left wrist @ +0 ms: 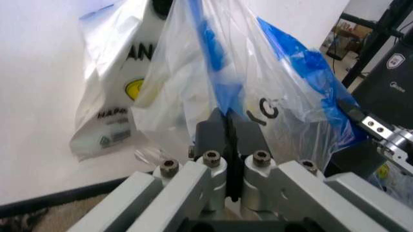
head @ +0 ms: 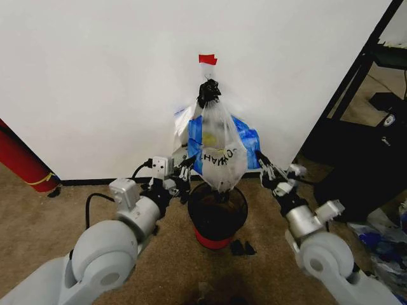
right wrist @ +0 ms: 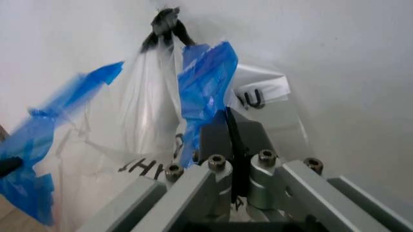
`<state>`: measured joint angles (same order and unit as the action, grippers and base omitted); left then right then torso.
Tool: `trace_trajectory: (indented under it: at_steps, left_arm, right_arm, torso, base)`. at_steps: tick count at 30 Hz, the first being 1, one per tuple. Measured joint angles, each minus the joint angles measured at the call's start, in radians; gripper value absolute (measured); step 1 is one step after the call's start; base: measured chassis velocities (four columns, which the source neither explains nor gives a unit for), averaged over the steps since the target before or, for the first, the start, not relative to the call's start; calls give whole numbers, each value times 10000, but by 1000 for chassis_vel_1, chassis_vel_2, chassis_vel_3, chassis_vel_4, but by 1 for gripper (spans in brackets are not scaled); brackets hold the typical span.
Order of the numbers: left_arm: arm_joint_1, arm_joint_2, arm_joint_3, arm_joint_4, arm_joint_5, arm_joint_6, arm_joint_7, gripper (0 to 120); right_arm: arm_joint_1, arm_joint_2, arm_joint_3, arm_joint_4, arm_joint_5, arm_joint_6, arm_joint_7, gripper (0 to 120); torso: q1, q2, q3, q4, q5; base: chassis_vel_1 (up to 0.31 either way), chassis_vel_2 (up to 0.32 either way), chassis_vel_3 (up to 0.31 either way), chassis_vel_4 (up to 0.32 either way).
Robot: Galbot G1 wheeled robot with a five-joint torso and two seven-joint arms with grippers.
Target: Pick up the garbage bag from the wall and place it over the trash bin.
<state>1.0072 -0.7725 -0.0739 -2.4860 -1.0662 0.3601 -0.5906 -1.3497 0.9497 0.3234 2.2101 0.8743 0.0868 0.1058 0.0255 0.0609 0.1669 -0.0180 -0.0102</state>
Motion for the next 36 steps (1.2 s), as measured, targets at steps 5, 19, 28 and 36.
trace_trajectory:
  at_steps: [5, 19, 28, 36]
  left_arm:
    - [540, -20, -107, -148, 3, 45, -77, 0]
    - [2850, 99, -474, -167, 516, 85, -8, 0]
    - [3212, 131, -631, -153, 844, 41, 87, 0]
    - [2692, 134, -708, -148, 810, -111, 220, 0]
  right_arm:
    - [-579, 191, 159, 165, -697, 127, -5, 0]
    - [-1945, 685, 769, 345, -1514, 470, -519, 0]
    - [-2938, 729, 1276, 869, -1778, 662, -727, 0]
    - [-2832, 733, 1342, 1407, -1678, 654, -476, 0]
  torso:
    - [0, 0, 0, -2, 1]
    - [0, 0, 1, -1, 1]
    - [0, 0, 1, -3, 0]
    - [1, -2, 2, -2, 0]
  base:
    - [0, 0, 0, 0]
    - [0, 0, 0, 0]
    - [0, 0, 0, 0]
    - [0, 0, 0, 0]
